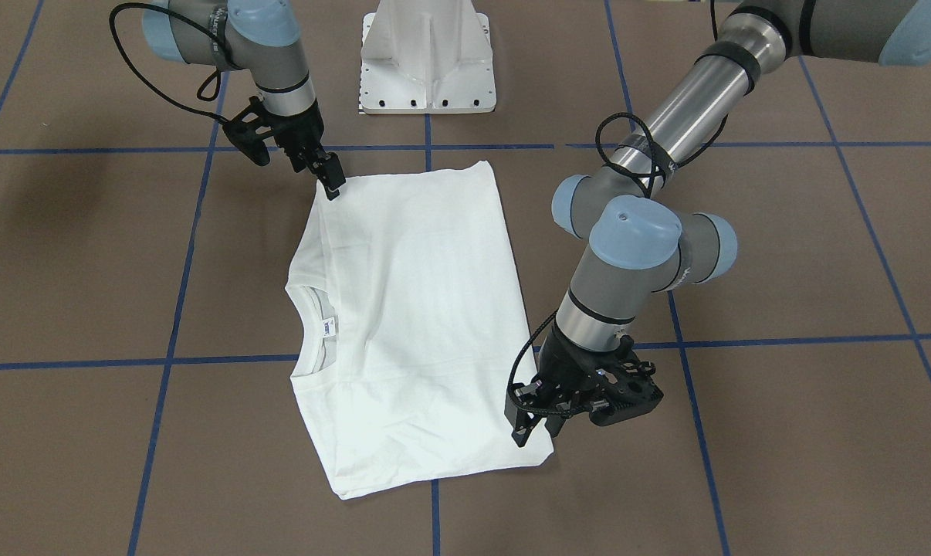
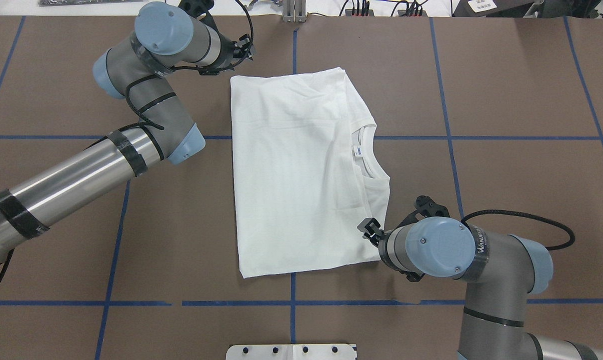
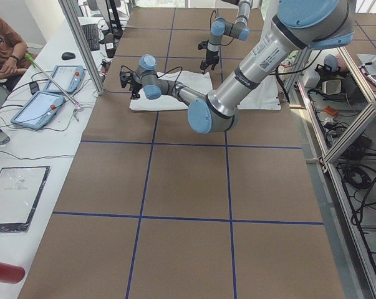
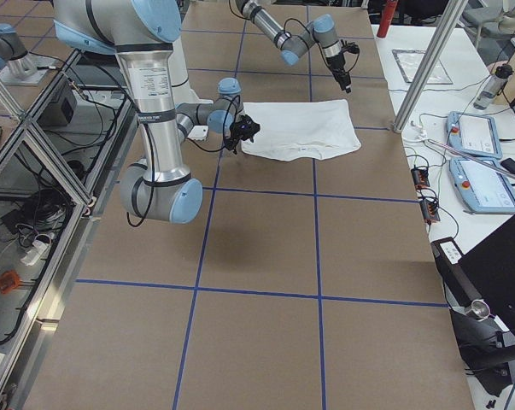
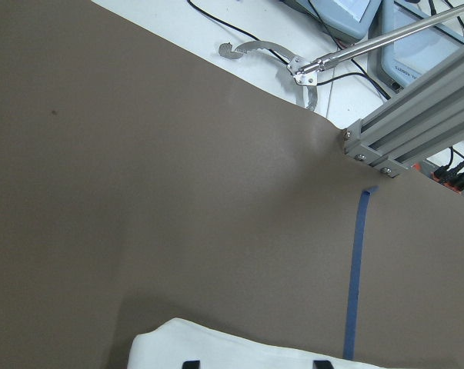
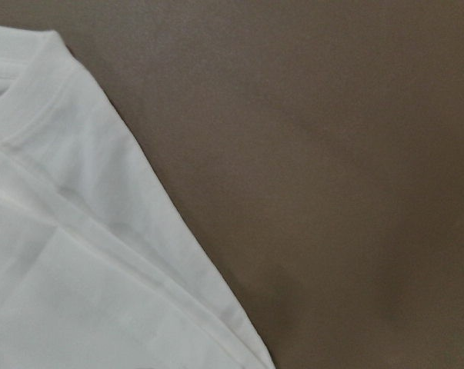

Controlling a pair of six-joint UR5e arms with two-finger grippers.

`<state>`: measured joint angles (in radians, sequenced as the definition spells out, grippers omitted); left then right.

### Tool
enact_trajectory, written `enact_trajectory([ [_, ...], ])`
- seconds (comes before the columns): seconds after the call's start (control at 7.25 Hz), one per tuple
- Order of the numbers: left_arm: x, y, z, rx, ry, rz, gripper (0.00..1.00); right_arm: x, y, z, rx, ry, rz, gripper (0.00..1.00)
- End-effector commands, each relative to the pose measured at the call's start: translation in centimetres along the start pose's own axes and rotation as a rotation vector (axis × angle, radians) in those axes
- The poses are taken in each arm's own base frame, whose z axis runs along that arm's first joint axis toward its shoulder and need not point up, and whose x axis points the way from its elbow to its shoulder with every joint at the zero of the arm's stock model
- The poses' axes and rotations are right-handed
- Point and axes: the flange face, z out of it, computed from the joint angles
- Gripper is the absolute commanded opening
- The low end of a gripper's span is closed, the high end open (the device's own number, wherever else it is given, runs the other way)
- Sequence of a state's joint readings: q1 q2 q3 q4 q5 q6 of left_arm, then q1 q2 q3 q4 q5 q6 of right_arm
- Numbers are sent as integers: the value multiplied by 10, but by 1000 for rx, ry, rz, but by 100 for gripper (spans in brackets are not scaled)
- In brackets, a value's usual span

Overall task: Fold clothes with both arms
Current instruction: 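Move the left gripper to the shirt corner nearest the robot beside the right gripper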

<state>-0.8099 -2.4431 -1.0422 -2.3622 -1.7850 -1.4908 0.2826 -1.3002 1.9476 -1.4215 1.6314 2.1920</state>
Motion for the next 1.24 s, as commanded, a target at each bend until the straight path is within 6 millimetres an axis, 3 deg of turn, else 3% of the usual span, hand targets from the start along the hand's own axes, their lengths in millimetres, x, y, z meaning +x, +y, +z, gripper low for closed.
enact_trajectory([
  [0.0,-2,1,1,-2,-1,0,60,-8,6,11,18,-1,5,90],
  [0.41,-2,1,1,-2,-1,0,61,-19,2,11,29,-13,15,69],
  [0.69,-12,3,4,-4,-7,-1,61,-25,2,6,25,-26,19,0],
  [0.96,-13,4,5,-6,-10,-1,61,-25,2,6,25,-24,19,0],
  [1.1,-13,5,5,-7,-11,0,61,-28,1,-4,17,-41,23,0],
])
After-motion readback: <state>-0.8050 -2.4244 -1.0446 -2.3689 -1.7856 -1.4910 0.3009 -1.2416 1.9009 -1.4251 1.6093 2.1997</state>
